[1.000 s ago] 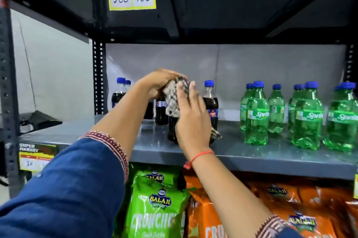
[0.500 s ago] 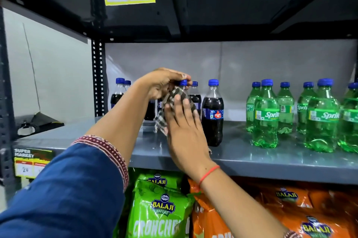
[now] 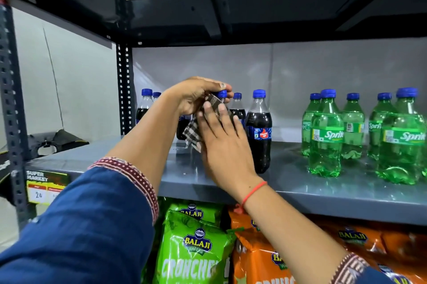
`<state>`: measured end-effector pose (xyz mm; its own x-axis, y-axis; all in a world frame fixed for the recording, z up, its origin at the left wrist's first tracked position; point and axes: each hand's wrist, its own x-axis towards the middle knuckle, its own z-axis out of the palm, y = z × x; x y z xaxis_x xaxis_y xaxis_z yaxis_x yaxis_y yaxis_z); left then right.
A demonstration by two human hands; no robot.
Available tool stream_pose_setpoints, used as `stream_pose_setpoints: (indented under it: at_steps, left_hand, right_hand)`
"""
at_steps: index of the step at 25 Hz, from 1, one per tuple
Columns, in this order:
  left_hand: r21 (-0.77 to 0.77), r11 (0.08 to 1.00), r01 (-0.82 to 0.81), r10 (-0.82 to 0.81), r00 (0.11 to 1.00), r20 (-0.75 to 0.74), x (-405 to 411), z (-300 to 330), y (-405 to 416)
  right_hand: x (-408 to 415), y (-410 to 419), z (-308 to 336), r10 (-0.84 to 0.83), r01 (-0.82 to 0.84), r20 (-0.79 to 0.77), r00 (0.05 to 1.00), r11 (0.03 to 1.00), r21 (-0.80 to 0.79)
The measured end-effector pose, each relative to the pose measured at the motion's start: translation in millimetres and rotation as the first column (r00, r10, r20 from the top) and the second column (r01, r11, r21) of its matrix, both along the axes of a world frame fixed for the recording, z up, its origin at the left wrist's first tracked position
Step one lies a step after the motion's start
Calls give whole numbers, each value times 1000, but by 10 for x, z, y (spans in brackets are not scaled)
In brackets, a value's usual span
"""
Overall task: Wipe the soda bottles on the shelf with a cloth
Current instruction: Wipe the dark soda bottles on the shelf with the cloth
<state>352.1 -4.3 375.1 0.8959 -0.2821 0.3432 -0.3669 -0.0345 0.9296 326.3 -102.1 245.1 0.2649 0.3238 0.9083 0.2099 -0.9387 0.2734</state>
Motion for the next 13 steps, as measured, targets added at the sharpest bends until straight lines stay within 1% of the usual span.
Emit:
stream_pose_setpoints:
  at_steps: [2,4,6,8,11,13]
  left_hand:
    - [10,1000,-3,3,1000,8,-11,0,10]
    - [6,1000,-4,4,1000,17,-20,-15,8]
    - [-16,1000,-9,9,1000,-5,-30,-21,-6]
    - [-16,1000,-15,15,1000,-4,-42,-13,-3]
    - [-12,1000,-15,15,1000,9,-53,-22,-7]
    - [-45,999,-13,12,1000,-25,-60,-21,-20]
  right_hand:
    - [-9,18,-69,47,-48,-7,999,998,-37]
    - [-3,6,-106,68,-65,30,997,993,-98]
    - [18,-38,-11,48,-45,66,997,997,-60]
    - [36,-43,2,65,-63,70,995,997,-32]
    - [80,-77,-80,104,-96,76,992,990,-106]
    - [85,-131,-33,88,-80,85,992,992,-95]
